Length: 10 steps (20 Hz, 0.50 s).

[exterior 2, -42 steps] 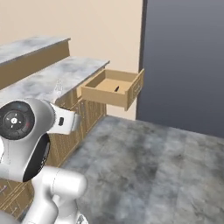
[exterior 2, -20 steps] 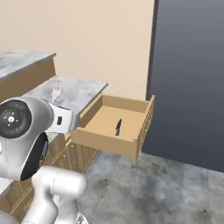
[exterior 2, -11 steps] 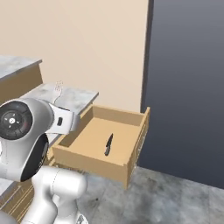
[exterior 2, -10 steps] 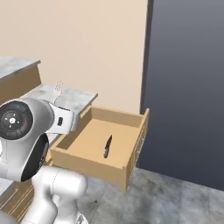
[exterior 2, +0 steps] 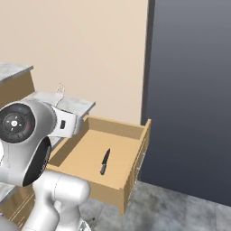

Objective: Pick up the metallic utensils from the counter and place them in the open drawer. Make sure not to pick up any wooden utensils.

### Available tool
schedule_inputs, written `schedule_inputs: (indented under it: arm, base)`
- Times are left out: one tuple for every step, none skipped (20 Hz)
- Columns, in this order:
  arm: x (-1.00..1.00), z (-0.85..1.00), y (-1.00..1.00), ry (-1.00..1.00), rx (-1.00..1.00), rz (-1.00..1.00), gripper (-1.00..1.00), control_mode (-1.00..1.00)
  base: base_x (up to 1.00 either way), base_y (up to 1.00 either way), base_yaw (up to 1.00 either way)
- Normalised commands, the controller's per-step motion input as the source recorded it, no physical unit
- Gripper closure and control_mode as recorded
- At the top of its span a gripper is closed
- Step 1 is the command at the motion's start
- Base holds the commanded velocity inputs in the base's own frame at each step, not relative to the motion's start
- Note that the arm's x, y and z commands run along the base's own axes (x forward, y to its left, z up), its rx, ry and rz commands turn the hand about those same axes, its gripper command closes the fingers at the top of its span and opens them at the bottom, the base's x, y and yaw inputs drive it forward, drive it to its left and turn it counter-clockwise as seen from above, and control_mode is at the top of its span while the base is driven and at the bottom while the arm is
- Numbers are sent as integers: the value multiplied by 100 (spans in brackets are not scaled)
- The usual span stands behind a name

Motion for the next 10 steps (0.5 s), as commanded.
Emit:
schedule_inputs:
  arm:
    - [0,0,0,0,0,0,100,100]
    - [0,0,0,0,0,0,100,100]
    - [0,0,0,0,0,0,100,100]
    - [0,0,0,0,0,0,100,100]
    - [0,0,0,0,0,0,100,100]
    - [0,0,0,0,0,0,100,100]
    - [0,0,0,0,0,0,100,100]
    - [0,0,0,0,0,0,100,100]
    - [0,0,0,0,0,0,100,100]
    - [0,0,0,0,0,0,100,100]
  base:
    - [-31,1,0]
    - [-41,1,0]
    - [-44,0,0]
    - [-43,0,0]
    - [-39,2,0]
    - [-26,1,0]
    - [-6,5,0]
    - [0,6,0]
    - [0,4,0]
    - [0,0,0]
